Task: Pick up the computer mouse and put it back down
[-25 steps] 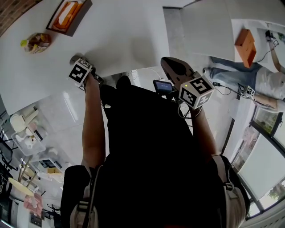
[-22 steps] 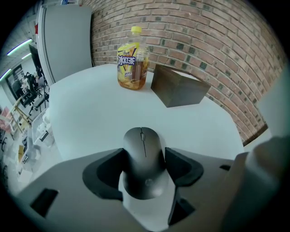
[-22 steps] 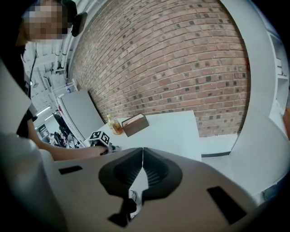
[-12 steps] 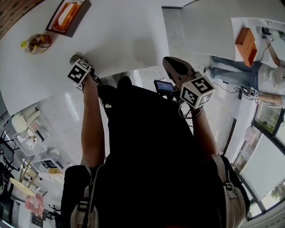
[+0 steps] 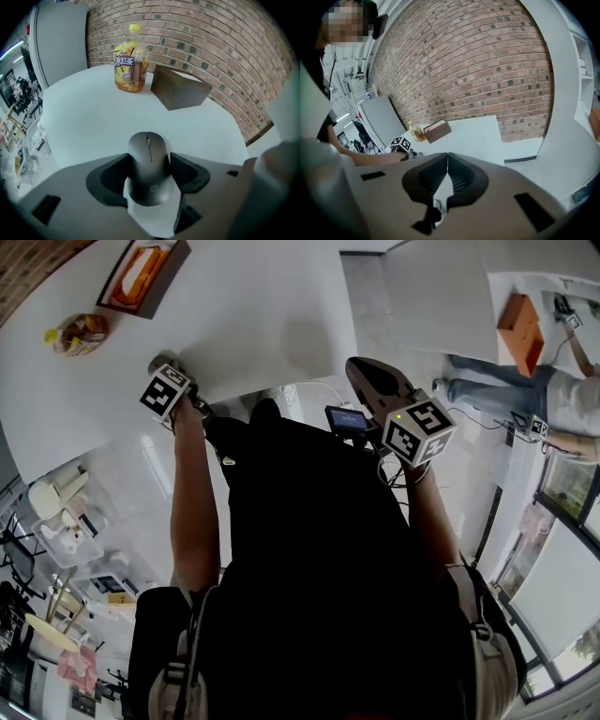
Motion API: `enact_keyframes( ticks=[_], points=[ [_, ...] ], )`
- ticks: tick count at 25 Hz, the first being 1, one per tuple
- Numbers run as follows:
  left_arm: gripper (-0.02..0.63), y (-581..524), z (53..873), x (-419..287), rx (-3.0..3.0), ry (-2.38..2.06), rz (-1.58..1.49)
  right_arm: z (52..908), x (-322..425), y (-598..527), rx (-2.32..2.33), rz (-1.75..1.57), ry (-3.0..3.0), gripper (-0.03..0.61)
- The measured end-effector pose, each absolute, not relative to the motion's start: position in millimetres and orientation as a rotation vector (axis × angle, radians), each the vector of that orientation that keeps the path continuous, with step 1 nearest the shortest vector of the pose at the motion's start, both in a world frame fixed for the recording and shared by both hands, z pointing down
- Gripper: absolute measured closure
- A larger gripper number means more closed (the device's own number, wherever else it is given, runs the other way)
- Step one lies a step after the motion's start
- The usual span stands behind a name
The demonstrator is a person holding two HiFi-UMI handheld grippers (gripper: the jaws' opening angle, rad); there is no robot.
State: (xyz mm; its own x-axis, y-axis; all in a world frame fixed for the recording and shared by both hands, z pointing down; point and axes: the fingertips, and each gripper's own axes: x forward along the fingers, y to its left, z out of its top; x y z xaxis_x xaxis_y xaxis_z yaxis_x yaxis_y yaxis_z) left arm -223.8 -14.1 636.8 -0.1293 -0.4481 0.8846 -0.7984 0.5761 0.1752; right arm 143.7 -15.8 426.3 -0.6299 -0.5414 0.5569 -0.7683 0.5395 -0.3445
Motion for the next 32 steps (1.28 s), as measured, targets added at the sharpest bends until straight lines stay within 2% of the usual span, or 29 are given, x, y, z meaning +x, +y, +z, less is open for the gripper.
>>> enact_keyframes(
  ticks=[9,19,32],
  points=[
    [0.319,-21,621,-213,1.106,-1.729,0.413,426,147,-18,1.102,0.831,-2.411,0.561],
    [0.321,-42,559,-190,1.331,-1.705,0.407,425,150,-18,1.141,0.852,-2.442,0.561],
    [0.321,-44,495,-125,1.623,-1.580,0.470,415,160,-8,1.213,0.876,-2.494,0.561]
  ],
)
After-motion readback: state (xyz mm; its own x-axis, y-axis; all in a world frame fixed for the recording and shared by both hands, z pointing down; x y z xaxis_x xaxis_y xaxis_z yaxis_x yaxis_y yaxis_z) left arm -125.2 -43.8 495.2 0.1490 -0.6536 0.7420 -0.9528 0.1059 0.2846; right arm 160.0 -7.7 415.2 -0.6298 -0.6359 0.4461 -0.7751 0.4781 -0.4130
